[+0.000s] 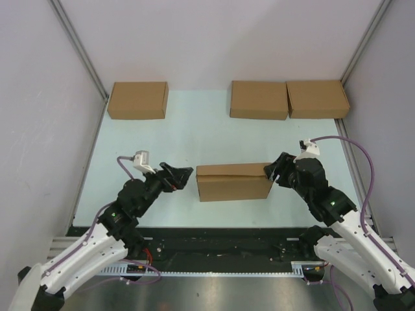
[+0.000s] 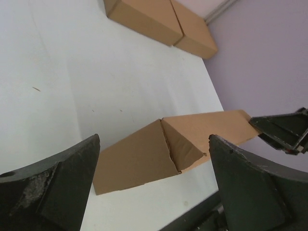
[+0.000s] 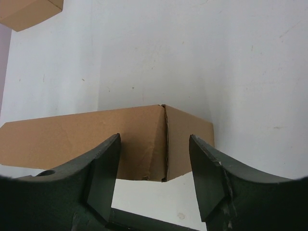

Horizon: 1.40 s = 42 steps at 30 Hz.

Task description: Fold the paper box

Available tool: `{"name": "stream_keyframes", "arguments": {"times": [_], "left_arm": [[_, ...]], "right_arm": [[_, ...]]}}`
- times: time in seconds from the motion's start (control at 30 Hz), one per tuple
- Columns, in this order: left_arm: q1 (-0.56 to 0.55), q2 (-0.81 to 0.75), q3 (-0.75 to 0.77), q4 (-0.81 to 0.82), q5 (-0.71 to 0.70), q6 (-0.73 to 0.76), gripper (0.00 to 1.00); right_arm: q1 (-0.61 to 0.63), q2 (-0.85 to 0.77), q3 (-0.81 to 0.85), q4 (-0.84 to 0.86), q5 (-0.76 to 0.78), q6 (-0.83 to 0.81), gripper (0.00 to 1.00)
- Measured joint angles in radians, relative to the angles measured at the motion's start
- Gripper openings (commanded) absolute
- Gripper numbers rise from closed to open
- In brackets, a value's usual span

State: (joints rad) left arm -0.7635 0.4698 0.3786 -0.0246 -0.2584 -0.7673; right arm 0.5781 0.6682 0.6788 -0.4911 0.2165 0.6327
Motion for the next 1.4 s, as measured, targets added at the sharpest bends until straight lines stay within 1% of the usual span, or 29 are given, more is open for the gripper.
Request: {"name": "stream_keyframes", "arguments": {"times": [0.1, 0.23, 0.37, 0.47, 0.6, 0.63, 0.7, 0.8, 0.83, 0.93, 1.0, 1.2, 1.4], "left_arm": [[0.077, 0.086, -0.018, 0.075, 0.163, -0.038, 0.99], [0.097, 0.165, -0.018, 0.163, 0.309, -0.071, 0.99], [0.109, 0.188, -0.018, 0.236, 0.398, -0.098, 0.97], [0.121, 0.199, -0.018, 0.27, 0.435, -0.116, 0.92], [0.131, 0.223, -0.024, 0.3, 0.467, -0.138, 0.84], [0.134, 0.23, -0.028, 0.304, 0.472, -0.143, 0.79], [0.141, 0.241, -0.037, 0.314, 0.478, -0.152, 0.74], [0.151, 0.265, -0.049, 0.33, 0.481, -0.162, 0.7], [0.155, 0.269, -0.055, 0.336, 0.481, -0.169, 0.67], [0.16, 0.277, -0.071, 0.354, 0.49, -0.178, 0.62], [0.164, 0.278, -0.072, 0.359, 0.495, -0.18, 0.61], [0.177, 0.29, -0.083, 0.389, 0.505, -0.187, 0.49], [0.184, 0.303, -0.099, 0.428, 0.51, -0.194, 0.44]], "right_arm": [[-0.002, 0.0, 0.0, 0.0, -0.003, -0.002, 0.64], [-0.005, 0.0, 0.0, 0.0, -0.008, -0.003, 0.64], [-0.006, 0.0, 0.0, 0.0, -0.01, -0.005, 0.64], [-0.006, 0.0, -0.003, 0.003, -0.012, -0.005, 0.64], [-0.008, 0.0, -0.007, 0.011, -0.015, -0.005, 0.64], [-0.008, -0.001, -0.01, 0.013, -0.016, -0.005, 0.64], [-0.009, -0.002, -0.011, 0.016, -0.016, -0.005, 0.64], [-0.009, -0.004, -0.011, 0.016, -0.016, -0.005, 0.64], [-0.009, -0.006, -0.013, 0.016, -0.017, -0.005, 0.64], [-0.009, -0.009, -0.017, 0.018, -0.018, -0.005, 0.64], [-0.009, -0.01, -0.018, 0.019, -0.018, -0.005, 0.64], [-0.01, -0.011, -0.019, 0.018, -0.017, -0.005, 0.65], [-0.01, -0.011, -0.021, 0.017, -0.017, -0.005, 0.68]]}}
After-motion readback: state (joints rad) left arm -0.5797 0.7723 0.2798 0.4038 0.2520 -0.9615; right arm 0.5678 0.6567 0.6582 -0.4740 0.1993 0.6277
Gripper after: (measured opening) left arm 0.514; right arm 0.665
